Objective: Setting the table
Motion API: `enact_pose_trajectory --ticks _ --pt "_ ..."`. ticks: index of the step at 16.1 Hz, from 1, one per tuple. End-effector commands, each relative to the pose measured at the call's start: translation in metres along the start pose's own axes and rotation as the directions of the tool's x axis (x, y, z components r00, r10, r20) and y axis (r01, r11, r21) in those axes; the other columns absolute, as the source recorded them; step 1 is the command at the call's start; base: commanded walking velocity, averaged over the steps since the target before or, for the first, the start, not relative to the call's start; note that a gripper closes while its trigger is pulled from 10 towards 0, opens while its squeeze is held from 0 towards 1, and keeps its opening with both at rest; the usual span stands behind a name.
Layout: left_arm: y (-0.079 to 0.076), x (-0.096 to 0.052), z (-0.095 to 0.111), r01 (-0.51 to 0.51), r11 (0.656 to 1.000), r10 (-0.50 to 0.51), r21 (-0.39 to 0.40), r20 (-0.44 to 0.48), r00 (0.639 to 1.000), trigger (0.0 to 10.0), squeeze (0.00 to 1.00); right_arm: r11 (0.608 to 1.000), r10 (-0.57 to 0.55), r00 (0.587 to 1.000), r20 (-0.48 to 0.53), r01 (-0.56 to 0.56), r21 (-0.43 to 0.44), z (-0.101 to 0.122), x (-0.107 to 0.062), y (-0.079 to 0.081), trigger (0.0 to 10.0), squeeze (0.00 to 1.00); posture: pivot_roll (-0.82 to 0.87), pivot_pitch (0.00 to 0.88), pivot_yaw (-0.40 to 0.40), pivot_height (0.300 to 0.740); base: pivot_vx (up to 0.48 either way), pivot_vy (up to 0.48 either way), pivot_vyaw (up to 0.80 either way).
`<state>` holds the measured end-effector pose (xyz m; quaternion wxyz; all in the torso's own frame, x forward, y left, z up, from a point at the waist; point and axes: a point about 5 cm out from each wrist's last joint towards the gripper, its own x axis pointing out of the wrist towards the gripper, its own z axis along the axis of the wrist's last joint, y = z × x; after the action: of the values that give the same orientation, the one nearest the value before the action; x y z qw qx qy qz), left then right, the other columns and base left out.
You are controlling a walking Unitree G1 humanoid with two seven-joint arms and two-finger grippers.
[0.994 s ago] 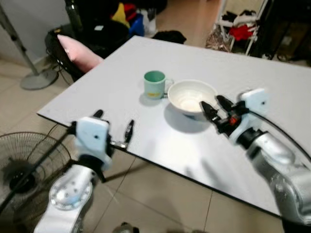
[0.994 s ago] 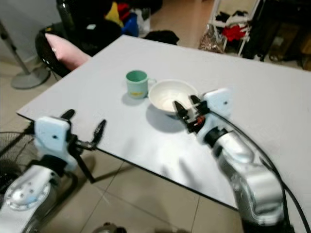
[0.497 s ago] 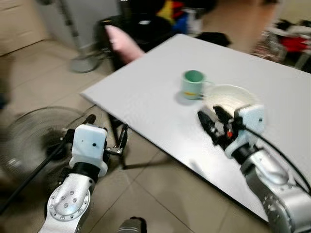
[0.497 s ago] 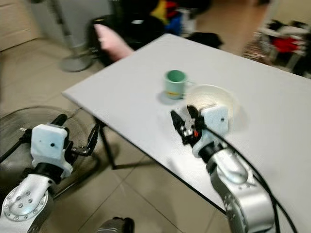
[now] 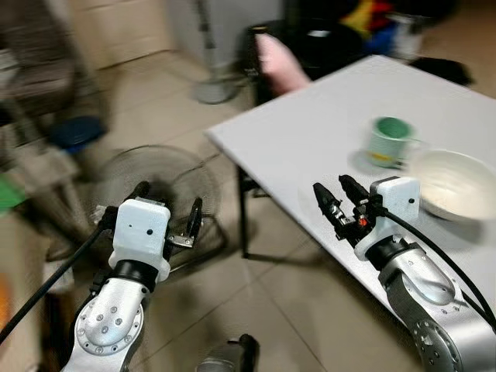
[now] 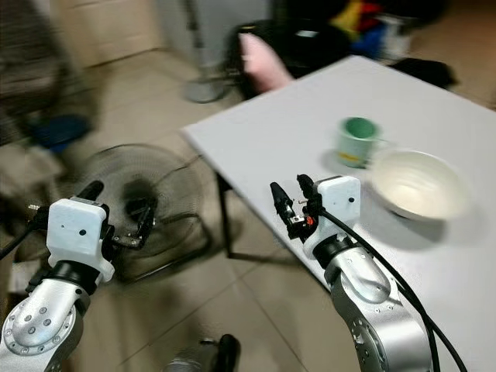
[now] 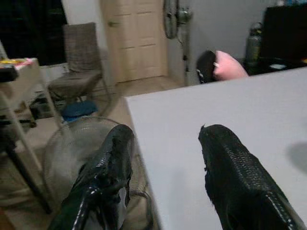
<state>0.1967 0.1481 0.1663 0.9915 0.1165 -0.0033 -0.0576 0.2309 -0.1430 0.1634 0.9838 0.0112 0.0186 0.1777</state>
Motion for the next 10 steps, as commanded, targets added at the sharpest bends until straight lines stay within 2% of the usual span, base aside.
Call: enact_pose_trajectory --ticks 1,5,10 --pt "0.0025 -0.0011 0.0012 -0.008 1.0 0.008 0.006 -0.001 1.0 10.0 0.0 1.0 0.005 1.0 0.025 -0.005 0.003 0.0037 -0.0021 0.0024 10.0 0.0 0.01 0.054 0.094 0.74 0.0 0.0 0.8" --pt "-0.0005 -0.0034 -0.0016 -0.024 1.0 0.024 0.002 -0.02 1.0 10.0 0.0 0.998 0.054 0.999 -0.011 -0.053 0.024 -0.0018 0.0029 0.0012 10.0 0.0 0.01 0.06 0.067 0.74 0.0 0.0 0.8" --pt "0.0011 -0.0046 -0.0005 -0.033 0.999 0.033 -0.019 -0.021 0.999 10.0 0.0 0.999 0.03 0.999 -0.026 -0.029 0.042 -0.0053 0.0052 -0.0022 10.0 0.0 0.01 0.065 0.061 0.74 0.0 0.0 0.8"
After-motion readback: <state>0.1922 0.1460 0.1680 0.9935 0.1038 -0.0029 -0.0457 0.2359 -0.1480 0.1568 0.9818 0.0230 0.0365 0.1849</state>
